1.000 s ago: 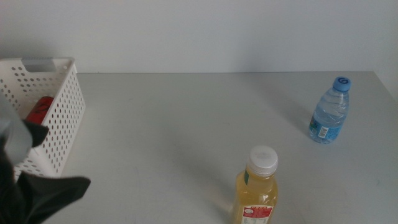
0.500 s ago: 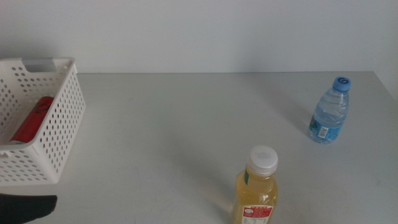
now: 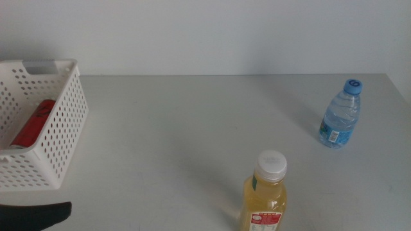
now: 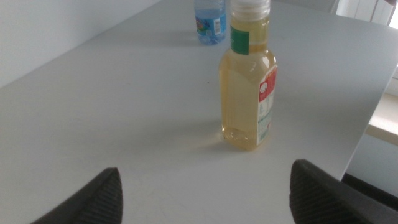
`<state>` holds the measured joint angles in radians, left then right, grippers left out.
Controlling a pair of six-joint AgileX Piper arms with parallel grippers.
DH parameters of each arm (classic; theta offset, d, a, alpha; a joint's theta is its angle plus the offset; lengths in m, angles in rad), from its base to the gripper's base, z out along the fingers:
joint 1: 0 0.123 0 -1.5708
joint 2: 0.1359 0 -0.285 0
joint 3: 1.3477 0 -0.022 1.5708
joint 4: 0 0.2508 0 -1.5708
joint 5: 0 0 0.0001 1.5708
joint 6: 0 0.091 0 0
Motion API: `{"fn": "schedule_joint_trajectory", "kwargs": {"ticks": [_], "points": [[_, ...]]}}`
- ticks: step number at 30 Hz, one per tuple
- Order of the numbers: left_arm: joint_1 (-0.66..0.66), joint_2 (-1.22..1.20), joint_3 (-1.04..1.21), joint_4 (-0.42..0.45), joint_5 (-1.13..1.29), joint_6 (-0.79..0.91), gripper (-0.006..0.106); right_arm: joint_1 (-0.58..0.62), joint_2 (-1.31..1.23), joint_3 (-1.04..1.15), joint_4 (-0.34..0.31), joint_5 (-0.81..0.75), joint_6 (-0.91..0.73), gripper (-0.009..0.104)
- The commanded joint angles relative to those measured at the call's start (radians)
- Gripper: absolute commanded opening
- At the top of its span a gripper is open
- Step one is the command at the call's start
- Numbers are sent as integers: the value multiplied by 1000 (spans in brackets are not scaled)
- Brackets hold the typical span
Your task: Use arms to grab the bottles and put them into the dustbin to the left of the table.
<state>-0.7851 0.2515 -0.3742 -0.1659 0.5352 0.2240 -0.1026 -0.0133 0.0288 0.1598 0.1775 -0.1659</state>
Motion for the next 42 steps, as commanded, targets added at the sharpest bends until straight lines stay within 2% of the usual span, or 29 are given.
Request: {"fn": "schedule_joint_trajectory", "kwargs": {"ticks": [1,7,14,19,26,32,36,42], "points": [[-5,12,-4,-1,-154,5,89,3,-21,-9,-5,-71,-9,75],[-5,12,77,-23,-276,21,89,3,-21,-9,-5,-71,-9,75],[-5,88,138,-185,-477,26,89,3,-21,-9,-5,-71,-9,75],[-47,240,138,-186,-557,81,89,3,-21,-9,-5,-71,-9,75],[-247,448,139,-148,-822,90,89,3,-21,-9,-5,-71,-9,75],[-284,593,139,-129,-976,84,89,3,-21,-9,-5,-71,-9,75],[-284,676,139,-63,-1100,36,89,3,-21,-9,-5,-71,-9,75],[-274,811,149,98,-1241,-147,89,3,-21,-9,-5,-71,-9,75]]}}
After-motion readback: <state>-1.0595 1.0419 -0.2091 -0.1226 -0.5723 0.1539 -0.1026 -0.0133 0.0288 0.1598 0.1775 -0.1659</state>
